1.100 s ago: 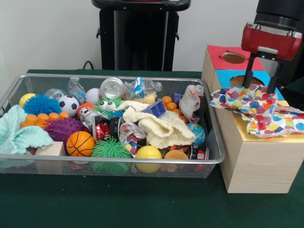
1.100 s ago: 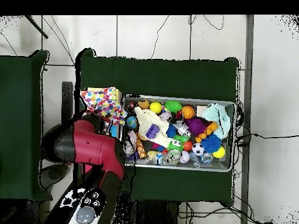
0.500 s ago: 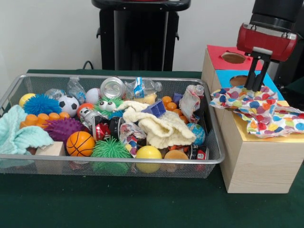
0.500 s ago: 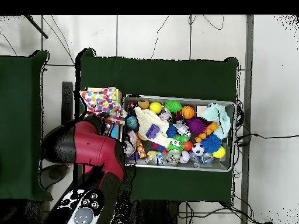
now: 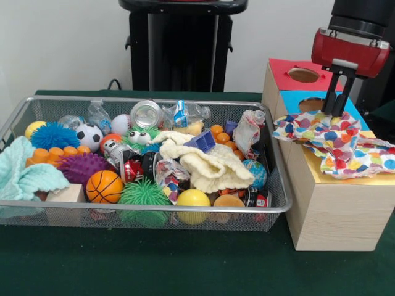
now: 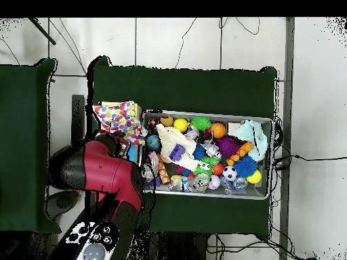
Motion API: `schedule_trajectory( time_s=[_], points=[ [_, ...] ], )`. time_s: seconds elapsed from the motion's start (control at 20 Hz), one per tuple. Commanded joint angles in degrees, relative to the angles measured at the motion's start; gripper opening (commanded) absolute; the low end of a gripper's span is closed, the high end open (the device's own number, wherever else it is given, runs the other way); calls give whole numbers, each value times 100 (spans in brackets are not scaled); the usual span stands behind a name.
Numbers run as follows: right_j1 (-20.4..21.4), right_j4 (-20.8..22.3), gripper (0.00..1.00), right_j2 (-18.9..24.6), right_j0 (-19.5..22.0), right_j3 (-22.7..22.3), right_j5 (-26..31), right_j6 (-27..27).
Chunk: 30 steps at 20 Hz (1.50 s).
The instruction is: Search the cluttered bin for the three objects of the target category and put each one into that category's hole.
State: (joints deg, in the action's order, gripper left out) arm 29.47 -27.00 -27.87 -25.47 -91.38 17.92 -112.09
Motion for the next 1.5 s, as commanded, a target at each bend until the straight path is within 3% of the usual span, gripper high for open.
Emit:
schedule_trajectory(
  time_s=[0.05, 0.65, 1.5],
  points=[
    [-84, -273, 0, 319, 96, 135, 687, -1482],
    [-391, -346, 0, 691, 262, 279, 448, -1338],
    [-557, -590, 0, 462, 1, 530, 624, -1583]
  ],
)
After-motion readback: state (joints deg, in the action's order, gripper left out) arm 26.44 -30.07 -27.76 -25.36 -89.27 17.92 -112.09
